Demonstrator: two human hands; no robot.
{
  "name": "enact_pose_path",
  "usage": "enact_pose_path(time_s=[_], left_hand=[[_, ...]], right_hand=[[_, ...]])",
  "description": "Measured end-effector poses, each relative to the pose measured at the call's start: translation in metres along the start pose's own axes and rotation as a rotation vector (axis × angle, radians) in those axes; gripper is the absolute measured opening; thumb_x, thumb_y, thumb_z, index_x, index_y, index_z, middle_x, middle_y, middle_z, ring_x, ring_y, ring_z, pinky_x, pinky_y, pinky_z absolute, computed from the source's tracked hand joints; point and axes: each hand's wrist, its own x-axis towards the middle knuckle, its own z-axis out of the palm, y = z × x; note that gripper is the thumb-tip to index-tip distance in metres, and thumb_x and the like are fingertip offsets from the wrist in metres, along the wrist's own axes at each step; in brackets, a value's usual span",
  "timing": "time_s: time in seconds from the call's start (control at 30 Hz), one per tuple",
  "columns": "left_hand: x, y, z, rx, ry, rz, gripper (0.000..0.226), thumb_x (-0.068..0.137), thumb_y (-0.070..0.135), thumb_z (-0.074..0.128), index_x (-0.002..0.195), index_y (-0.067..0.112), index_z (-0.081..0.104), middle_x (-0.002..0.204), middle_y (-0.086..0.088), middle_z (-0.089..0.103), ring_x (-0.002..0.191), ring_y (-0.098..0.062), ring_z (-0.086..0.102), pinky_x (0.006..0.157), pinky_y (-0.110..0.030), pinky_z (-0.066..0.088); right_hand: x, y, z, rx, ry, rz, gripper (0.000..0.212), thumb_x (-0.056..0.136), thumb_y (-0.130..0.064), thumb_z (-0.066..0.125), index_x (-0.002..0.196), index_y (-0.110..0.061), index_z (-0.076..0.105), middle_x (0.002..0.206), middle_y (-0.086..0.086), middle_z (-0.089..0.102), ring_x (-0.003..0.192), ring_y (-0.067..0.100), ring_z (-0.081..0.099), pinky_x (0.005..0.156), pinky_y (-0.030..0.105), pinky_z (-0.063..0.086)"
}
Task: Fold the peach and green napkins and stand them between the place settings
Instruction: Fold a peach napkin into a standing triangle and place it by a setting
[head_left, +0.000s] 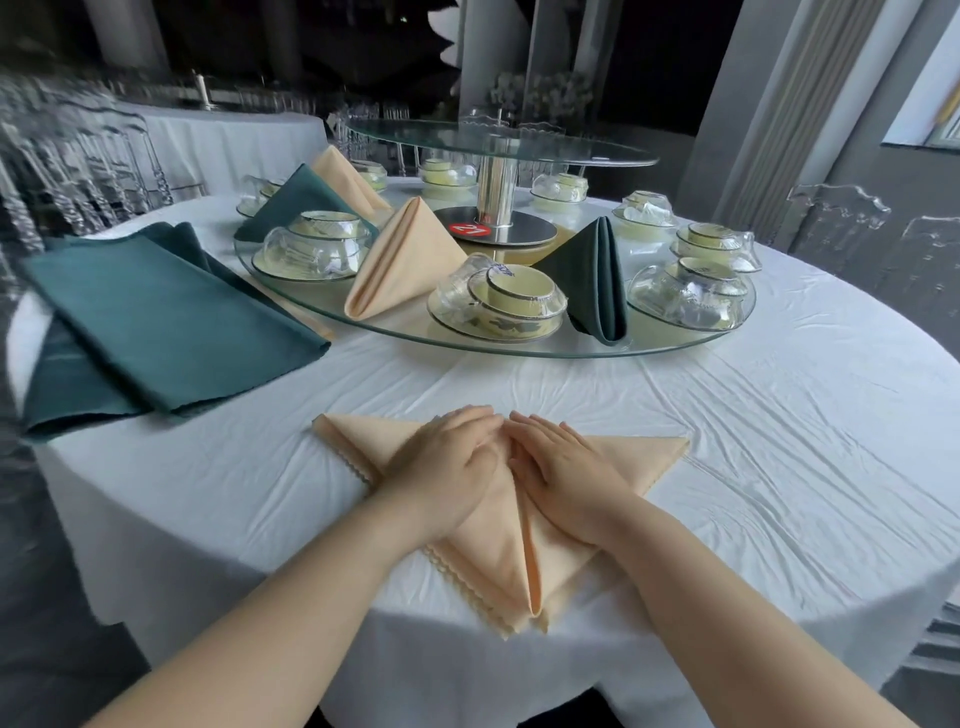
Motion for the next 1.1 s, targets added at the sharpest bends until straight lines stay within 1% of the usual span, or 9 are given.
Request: enact_pose_path(time_s=[0.07, 0.23, 0.3, 0.43, 0.67, 0.77, 0.93, 1.0, 1.1], left_hand=[[0.008, -0.004, -0.002, 0.173, 0.058, -0.011, 0.047, 0.096, 0.021, 0.03, 0.142, 0.015, 0.029, 0.152, 0.004, 0.022, 0.139, -0.007, 0.016, 0.109, -0.016, 0.004], [0.003, -0.012, 0.014, 0.448, -0.166, -0.147, 0.057, 0.099, 0.037, 0.017, 0.147, 0.015, -0.003, 0.156, 0.001, -0.009, 0.142, -0.01, -0.01, 0.112, -0.026, -0.01], [0.0, -0.013, 0.015, 0.474, -0.168, -0.17, 0.059, 0.099, 0.041, 0.015, 0.147, 0.014, -0.005, 0.155, 0.0, -0.011, 0.142, -0.011, -0.011, 0.112, -0.026, -0.01], [-0.003, -0.026, 0.002, 0.476, -0.16, -0.238, 0.061, 0.098, 0.043, 0.015, 0.147, 0.012, -0.005, 0.155, -0.002, -0.01, 0.142, -0.013, -0.01, 0.112, -0.027, -0.009], [-0.027, -0.083, -0.047, 0.6, -0.11, -0.446, 0.06, 0.098, 0.044, 0.008, 0.147, 0.013, -0.006, 0.155, 0.0, -0.012, 0.142, -0.012, -0.01, 0.114, -0.031, -0.005], [-0.029, -0.091, -0.054, 0.516, -0.074, -0.423, 0.054, 0.1, 0.038, 0.012, 0.147, 0.015, 0.002, 0.156, 0.002, -0.006, 0.142, -0.01, -0.005, 0.114, -0.028, -0.003], [-0.018, -0.1, -0.071, 0.145, 0.305, -0.283, 0.049, 0.09, 0.03, 0.03, 0.127, 0.005, 0.053, 0.136, -0.01, 0.049, 0.126, -0.024, 0.043, 0.105, -0.028, 0.029], [-0.009, -0.092, -0.075, 0.035, 0.275, -0.2, 0.031, 0.096, 0.018, 0.041, 0.117, 0.006, 0.061, 0.122, -0.003, 0.058, 0.113, -0.018, 0.051, 0.093, -0.022, 0.034], [0.01, -0.073, -0.076, 0.0, 0.057, -0.137, 0.024, 0.092, 0.018, 0.053, 0.112, 0.011, 0.064, 0.105, 0.007, 0.059, 0.099, -0.005, 0.05, 0.074, -0.009, 0.036]], right_hand=[[0.0, 0.0, 0.001, 0.003, -0.004, -0.02, 0.045, 0.099, -0.026, 0.027, 0.143, -0.03, 0.018, 0.153, -0.011, 0.017, 0.141, 0.007, 0.011, 0.11, 0.02, 0.001], [0.001, 0.0, 0.0, -0.043, -0.049, -0.039, 0.055, 0.089, -0.043, 0.009, 0.141, -0.034, 0.026, 0.152, -0.013, 0.016, 0.141, 0.007, 0.009, 0.111, 0.021, 0.001], [0.001, -0.001, 0.0, -0.045, -0.044, -0.039, 0.066, 0.079, -0.043, 0.005, 0.14, -0.034, 0.027, 0.152, -0.013, 0.017, 0.141, 0.007, 0.009, 0.112, 0.021, 0.001], [0.001, 0.0, 0.0, -0.053, -0.044, -0.041, 0.042, 0.1, -0.032, 0.018, 0.141, -0.034, 0.026, 0.152, -0.013, 0.016, 0.141, 0.007, 0.009, 0.112, 0.021, 0.0], [0.0, 0.001, -0.001, -0.055, -0.037, -0.051, 0.041, 0.1, -0.027, 0.023, 0.141, -0.034, 0.026, 0.152, -0.013, 0.016, 0.141, 0.007, 0.009, 0.112, 0.021, -0.001], [-0.001, 0.0, -0.001, -0.051, -0.03, -0.052, 0.041, 0.1, -0.026, 0.024, 0.141, -0.033, 0.026, 0.152, -0.012, 0.016, 0.141, 0.008, 0.009, 0.112, 0.021, -0.001], [-0.004, -0.002, -0.008, 0.289, 0.066, -0.017, 0.042, 0.097, -0.014, 0.037, 0.137, -0.023, 0.035, 0.143, 0.0, 0.038, 0.131, 0.012, 0.033, 0.102, 0.013, 0.02], [-0.003, -0.002, -0.019, 0.51, 0.117, 0.067, 0.04, 0.095, -0.011, 0.041, 0.134, -0.02, 0.041, 0.131, -0.003, 0.047, 0.115, 0.005, 0.043, 0.083, 0.003, 0.03], [0.004, 0.014, -0.037, 0.364, 0.165, 0.118, 0.036, 0.091, -0.008, 0.049, 0.126, -0.013, 0.049, 0.127, 0.001, 0.053, 0.114, 0.011, 0.046, 0.077, 0.006, 0.026]])
